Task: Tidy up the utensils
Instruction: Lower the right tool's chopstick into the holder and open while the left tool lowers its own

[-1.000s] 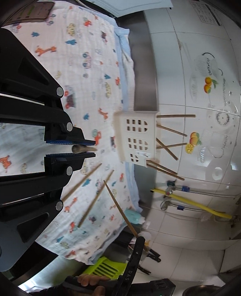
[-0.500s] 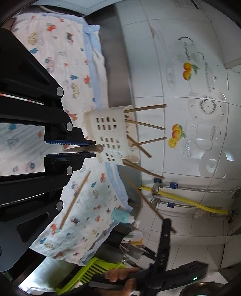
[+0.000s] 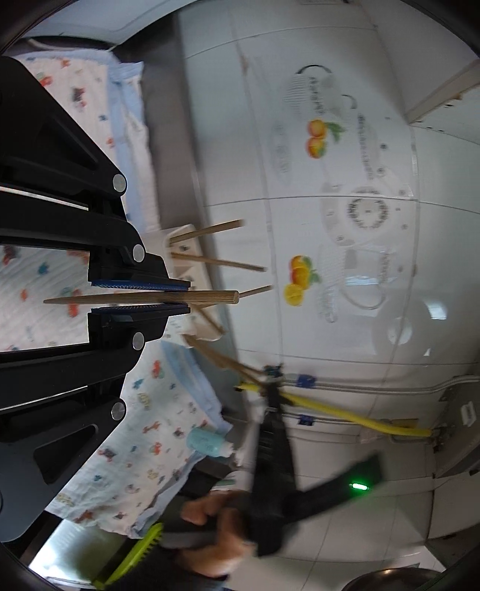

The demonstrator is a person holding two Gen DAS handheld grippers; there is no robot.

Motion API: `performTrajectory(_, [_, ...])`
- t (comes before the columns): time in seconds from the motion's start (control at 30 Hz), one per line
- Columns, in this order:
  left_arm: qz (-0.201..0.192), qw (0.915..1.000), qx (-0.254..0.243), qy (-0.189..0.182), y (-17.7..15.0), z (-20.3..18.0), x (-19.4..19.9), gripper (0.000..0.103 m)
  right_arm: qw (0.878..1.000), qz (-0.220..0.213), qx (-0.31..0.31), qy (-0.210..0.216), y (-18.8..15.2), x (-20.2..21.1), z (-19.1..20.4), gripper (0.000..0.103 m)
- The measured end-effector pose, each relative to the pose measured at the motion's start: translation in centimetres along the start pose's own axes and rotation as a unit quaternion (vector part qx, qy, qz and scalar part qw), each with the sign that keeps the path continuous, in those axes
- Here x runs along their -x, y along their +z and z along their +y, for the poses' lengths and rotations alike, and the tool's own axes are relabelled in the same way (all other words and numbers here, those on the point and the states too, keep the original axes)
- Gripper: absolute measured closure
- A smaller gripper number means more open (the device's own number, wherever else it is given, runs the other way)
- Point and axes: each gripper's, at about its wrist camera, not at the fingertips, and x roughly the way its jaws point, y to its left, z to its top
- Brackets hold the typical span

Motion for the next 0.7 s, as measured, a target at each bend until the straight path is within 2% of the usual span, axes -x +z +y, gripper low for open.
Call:
performTrajectory(0.17, [-0.033,0.9994,-0.008,0.011,3.7,0.2,0.0,0.097,1.0,0.011,-0.016,0.006,-0.4,-1.9,-0.5,0.096])
performTrajectory(0.4, [-0.076,0.9962,-0.02,0.038,8.6,0.2,-1.2,0.097,0.999,-0.01,-0.03,0.007,-0.8,-1.4,-1.1,0.092])
performTrajectory(0.7, [-0.098,0.9919,-0.02,0.077,10.8,0.9,-4.7,0.097,0.999,-0.041,-0.026,0.002,-2.2,1.7,-1.6,0.086])
